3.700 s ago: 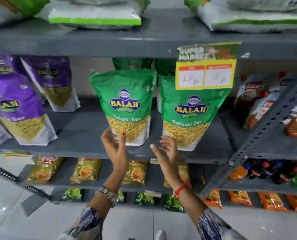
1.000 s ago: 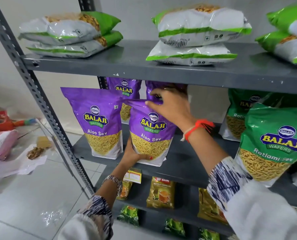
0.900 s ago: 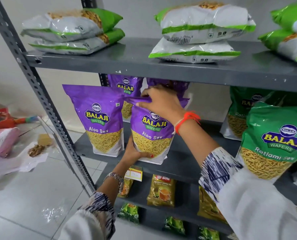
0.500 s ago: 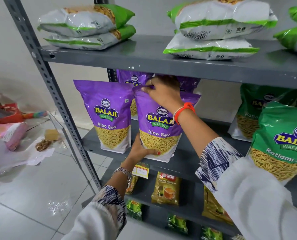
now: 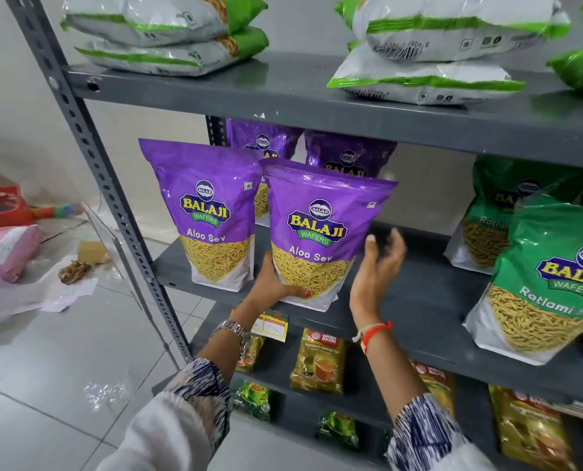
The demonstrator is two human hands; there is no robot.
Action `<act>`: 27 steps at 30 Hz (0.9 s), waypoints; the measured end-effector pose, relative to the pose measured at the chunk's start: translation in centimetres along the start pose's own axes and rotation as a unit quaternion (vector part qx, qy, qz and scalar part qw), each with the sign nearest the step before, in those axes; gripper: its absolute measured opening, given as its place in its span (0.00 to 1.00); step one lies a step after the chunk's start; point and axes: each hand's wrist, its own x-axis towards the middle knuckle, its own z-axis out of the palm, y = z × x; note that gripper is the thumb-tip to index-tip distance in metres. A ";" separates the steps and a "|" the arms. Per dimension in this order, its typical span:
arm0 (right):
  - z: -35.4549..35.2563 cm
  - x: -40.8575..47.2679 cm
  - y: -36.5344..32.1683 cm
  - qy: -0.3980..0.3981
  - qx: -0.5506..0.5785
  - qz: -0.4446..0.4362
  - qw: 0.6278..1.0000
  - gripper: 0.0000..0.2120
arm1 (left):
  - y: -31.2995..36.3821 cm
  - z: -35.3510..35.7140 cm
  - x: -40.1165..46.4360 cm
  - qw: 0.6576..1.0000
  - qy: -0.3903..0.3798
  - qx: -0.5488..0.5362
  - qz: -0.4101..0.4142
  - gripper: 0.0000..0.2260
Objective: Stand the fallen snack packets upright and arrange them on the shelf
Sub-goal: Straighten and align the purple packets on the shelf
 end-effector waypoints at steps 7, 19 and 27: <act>0.1 -1.0 3.4 -0.216 0.018 0.224 0.950 0.23 | -0.5 0.1 0.1 1.000 0.008 -0.007 0.010 0.42; 0.6 -1.0 3.9 -0.182 0.044 0.216 0.958 0.15 | -0.5 0.2 -0.5 1.000 0.016 -0.003 0.025 0.42; -0.1 -4.3 3.3 -0.001 0.024 0.109 0.994 0.15 | -1.2 -0.4 -3.0 0.993 0.086 -0.035 0.073 0.45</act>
